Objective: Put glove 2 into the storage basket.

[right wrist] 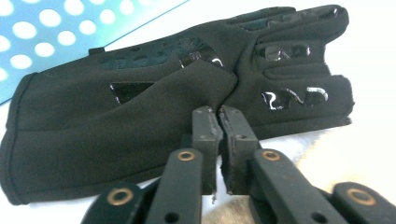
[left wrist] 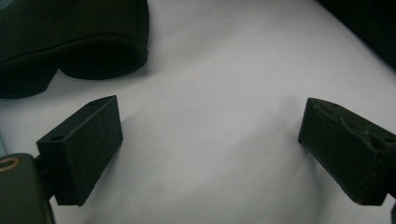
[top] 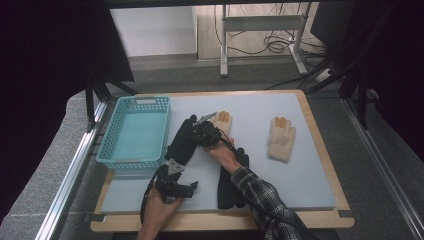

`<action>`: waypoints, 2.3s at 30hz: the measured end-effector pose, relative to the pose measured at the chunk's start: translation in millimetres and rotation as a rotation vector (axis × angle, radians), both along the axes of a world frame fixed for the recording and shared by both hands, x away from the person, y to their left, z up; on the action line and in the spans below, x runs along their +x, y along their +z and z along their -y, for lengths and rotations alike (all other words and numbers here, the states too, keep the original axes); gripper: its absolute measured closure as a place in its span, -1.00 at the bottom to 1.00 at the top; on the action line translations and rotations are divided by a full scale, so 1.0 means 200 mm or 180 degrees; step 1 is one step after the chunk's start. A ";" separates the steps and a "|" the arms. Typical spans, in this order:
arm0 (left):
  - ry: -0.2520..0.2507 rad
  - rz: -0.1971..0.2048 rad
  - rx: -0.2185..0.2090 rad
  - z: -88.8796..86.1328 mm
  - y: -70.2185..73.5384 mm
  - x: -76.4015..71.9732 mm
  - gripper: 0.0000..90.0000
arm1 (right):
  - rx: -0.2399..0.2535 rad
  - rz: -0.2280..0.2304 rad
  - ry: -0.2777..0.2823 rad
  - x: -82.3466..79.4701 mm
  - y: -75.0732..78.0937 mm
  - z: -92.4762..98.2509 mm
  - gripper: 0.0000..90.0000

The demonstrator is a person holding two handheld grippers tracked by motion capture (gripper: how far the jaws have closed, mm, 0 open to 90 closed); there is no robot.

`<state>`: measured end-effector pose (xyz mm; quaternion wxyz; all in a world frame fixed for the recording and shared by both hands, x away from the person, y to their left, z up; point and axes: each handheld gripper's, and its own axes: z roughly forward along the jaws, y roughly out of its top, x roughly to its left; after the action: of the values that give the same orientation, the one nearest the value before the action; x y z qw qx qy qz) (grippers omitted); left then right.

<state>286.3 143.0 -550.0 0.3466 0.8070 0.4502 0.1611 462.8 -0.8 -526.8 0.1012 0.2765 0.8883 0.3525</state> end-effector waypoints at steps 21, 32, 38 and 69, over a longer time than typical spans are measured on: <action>-0.0001 0.0003 0.0000 0.00 0.00 0.00 -0.85 | 0.0029 0.0105 -0.0033 -0.04 0.07 -0.02 0.16; -0.0001 0.0001 0.0000 0.00 0.00 0.00 -0.85 | -0.0089 0.0015 -0.0065 0.01 -0.01 -0.02 0.81; 0.0000 0.0001 -0.0003 0.00 0.00 0.00 -0.85 | 0.0046 -0.0011 -0.0066 -0.01 0.01 0.00 0.89; -0.0003 0.0003 0.0010 0.00 0.00 0.00 -0.85 | 0.0624 0.0146 0.0026 -0.24 0.52 0.47 0.89</action>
<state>286.2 143.1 -550.0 0.3456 0.8077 0.4493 0.1621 413.9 -94.1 -423.3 0.0925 0.2732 0.8482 0.4443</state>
